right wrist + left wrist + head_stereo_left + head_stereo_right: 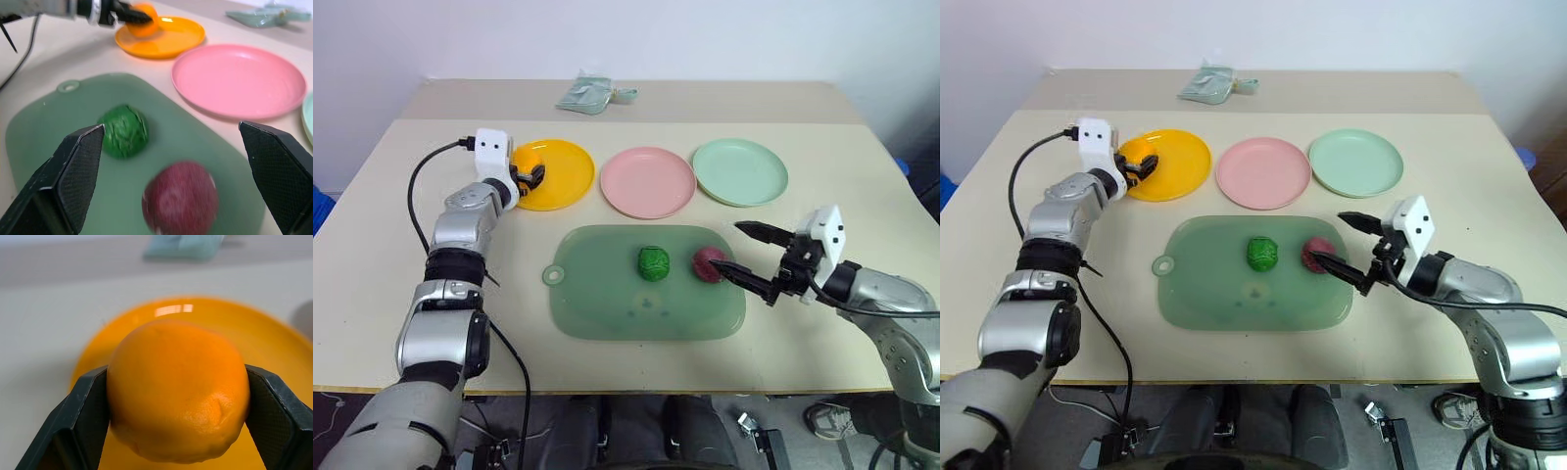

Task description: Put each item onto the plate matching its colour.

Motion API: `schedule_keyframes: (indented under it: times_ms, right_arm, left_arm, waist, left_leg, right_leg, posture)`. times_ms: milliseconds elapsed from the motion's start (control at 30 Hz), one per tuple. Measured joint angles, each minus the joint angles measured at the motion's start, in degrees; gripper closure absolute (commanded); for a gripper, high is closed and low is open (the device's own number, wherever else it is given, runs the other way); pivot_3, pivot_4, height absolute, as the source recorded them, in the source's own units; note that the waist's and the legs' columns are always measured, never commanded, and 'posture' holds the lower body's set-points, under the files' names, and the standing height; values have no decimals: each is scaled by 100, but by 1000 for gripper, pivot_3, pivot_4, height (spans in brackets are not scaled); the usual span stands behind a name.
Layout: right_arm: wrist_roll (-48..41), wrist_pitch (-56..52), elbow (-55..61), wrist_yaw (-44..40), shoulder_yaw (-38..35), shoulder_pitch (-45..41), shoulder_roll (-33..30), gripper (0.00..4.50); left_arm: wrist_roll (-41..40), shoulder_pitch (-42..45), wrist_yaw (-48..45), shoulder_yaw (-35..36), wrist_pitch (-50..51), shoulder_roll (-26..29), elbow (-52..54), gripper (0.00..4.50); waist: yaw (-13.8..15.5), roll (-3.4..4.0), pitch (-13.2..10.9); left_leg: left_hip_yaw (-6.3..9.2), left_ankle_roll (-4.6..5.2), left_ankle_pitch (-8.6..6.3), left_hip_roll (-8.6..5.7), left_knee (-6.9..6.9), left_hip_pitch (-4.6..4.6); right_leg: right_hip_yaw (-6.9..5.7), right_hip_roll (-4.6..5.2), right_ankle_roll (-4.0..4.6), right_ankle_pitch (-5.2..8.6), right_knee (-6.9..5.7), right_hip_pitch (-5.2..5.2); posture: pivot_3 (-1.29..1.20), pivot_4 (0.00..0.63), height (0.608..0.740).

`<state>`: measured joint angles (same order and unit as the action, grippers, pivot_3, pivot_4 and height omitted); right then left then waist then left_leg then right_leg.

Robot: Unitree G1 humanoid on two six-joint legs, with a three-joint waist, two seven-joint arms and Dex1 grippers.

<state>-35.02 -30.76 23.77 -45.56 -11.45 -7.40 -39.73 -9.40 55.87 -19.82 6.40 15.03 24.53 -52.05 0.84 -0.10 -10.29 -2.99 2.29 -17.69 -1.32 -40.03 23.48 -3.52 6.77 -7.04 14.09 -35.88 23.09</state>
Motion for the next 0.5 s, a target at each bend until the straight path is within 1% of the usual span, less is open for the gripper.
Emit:
schedule_keyframes:
  times_ms: [67,167,233,300,367,467,500]
  right_arm:
    - [-9,-89,0,77,68,-28,45,0]
    - [15,-245,111,127,383,-87,45,0]
    - [132,-272,293,197,684,-164,54,0]
    - [302,-271,380,278,955,-285,88,0]
    - [579,-252,390,381,1340,-554,212,0]
    - [909,-256,339,492,1833,-843,405,0]
    - [1066,-288,264,552,2081,-1065,528,0]
  left_arm:
    - [36,129,-41,0,-119,15,-257,34]
    - [188,210,-26,-11,-463,106,-436,34]
    - [241,160,-22,10,-779,210,-308,34]
    - [228,12,-79,112,-1047,269,75,34]
    - [68,-623,-468,172,-1203,492,1091,34]
    - [-211,-1625,-1188,139,-1136,679,2482,34]
    - [-476,-2258,-1632,115,-971,889,3279,34]
  waist:
    - [-1,-1,0]
    - [-11,-1,0]
    - [-24,-1,-1]
    - [-24,-1,-1]
    - [-67,0,0]
    - [-62,1,1]
    - [-95,0,1]
  left_leg:
    - [0,0,0,0,0,0]
    - [-2,-1,1,2,1,0]
    - [-3,-4,1,4,3,1]
    - [-6,-4,1,5,2,2]
    - [-12,-6,1,8,6,0]
    - [-9,-9,3,8,4,1]
    - [-11,-10,3,9,4,1]
  right_leg:
    - [0,0,0,0,0,0]
    - [0,0,0,0,0,4]
    - [1,0,0,0,-3,9]
    - [2,1,0,0,-5,12]
    - [4,3,0,0,-7,18]
    - [3,3,1,0,-10,18]
    - [5,4,1,0,-9,20]
  posture:
    - [0,150,740]
    - [0,150,740]
    - [0,150,740]
    - [0,150,740]
    - [0,150,740]
    - [0,150,740]
    - [0,150,740]
